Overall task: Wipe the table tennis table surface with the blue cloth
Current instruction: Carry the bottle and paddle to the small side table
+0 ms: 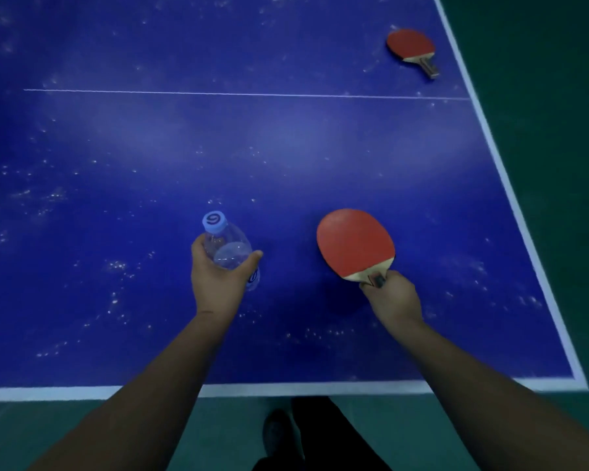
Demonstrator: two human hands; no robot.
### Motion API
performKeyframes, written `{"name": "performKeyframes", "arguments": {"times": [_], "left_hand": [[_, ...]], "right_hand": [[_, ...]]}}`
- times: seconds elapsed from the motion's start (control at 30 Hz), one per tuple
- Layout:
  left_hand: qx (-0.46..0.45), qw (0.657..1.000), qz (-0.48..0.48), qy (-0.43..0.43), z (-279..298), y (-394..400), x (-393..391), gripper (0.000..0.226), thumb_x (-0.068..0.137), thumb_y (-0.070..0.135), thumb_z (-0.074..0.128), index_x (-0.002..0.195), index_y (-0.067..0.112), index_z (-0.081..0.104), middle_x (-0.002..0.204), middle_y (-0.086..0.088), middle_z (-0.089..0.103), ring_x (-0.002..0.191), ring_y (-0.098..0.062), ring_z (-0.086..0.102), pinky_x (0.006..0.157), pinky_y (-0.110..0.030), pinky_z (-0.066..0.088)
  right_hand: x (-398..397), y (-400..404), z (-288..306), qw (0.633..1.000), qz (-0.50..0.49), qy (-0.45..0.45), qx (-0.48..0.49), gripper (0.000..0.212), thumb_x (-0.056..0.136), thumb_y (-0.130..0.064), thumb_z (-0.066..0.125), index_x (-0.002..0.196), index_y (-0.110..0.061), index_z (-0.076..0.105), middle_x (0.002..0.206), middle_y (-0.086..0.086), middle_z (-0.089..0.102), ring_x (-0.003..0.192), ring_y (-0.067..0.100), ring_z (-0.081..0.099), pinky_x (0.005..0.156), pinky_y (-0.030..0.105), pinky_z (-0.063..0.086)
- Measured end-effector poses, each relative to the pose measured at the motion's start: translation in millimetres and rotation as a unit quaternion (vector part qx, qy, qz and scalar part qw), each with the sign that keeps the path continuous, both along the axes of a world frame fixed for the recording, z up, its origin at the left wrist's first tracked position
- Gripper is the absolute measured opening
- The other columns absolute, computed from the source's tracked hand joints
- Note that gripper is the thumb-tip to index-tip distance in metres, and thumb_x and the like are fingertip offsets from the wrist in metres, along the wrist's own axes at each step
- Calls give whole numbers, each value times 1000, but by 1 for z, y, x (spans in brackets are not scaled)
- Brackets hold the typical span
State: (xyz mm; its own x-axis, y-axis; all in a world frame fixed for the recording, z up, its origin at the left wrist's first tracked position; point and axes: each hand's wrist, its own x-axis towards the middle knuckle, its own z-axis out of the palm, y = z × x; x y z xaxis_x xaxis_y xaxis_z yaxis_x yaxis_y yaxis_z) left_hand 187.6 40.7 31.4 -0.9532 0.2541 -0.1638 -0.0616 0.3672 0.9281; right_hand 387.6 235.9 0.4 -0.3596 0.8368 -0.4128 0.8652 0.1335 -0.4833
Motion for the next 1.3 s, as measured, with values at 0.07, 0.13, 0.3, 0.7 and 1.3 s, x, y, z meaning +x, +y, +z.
{"name": "performKeyframes", "arguments": {"times": [0.07, 0.13, 0.3, 0.7, 1.3], "left_hand": [[7, 1000, -28, -5, 1, 4, 24, 79, 70, 31, 90, 135, 22, 46, 130, 4, 58, 113, -14, 59, 91, -30, 51], [10, 998, -62, -11, 3, 9, 50, 78, 70, 30, 90, 134, 22, 47, 129, 3, 59, 112, -14, 59, 90, -30, 51], [3, 993, -118, -29, 13, 30, 122, 82, 70, 35, 90, 136, 23, 44, 127, 6, 57, 110, -14, 58, 83, -24, 50], [-15, 989, -144, -21, 27, 177, 324, 84, 68, 36, 91, 137, 21, 46, 131, 3, 58, 114, -21, 60, 93, -44, 55], [33, 997, 49, -40, 7, 415, 407, 73, 64, 24, 94, 125, 22, 53, 115, 8, 67, 100, -9, 67, 83, -30, 56]], "right_hand": [[34, -8, 3, 1000, -6, -20, 5, 25, 92, -31, 66, 94, -10, 52, 77, 0, 53, 67, 20, 52, 50, 30, 34], [69, -15, 8, 999, -25, -34, 7, 25, 90, -30, 65, 95, -9, 52, 79, 1, 53, 69, 22, 53, 51, 30, 34], [152, -19, 25, 998, -53, -43, 7, 31, 87, -36, 69, 95, -11, 54, 81, 2, 58, 72, 23, 57, 53, 32, 37], [343, 109, 57, 998, -70, 3, 5, 25, 81, -26, 67, 77, -20, 43, 72, -2, 55, 63, 17, 52, 48, 30, 30], [377, 406, 46, 994, 109, 10, -9, 26, 79, -25, 70, 75, -22, 44, 70, -8, 55, 62, 8, 51, 48, 27, 31]]}}
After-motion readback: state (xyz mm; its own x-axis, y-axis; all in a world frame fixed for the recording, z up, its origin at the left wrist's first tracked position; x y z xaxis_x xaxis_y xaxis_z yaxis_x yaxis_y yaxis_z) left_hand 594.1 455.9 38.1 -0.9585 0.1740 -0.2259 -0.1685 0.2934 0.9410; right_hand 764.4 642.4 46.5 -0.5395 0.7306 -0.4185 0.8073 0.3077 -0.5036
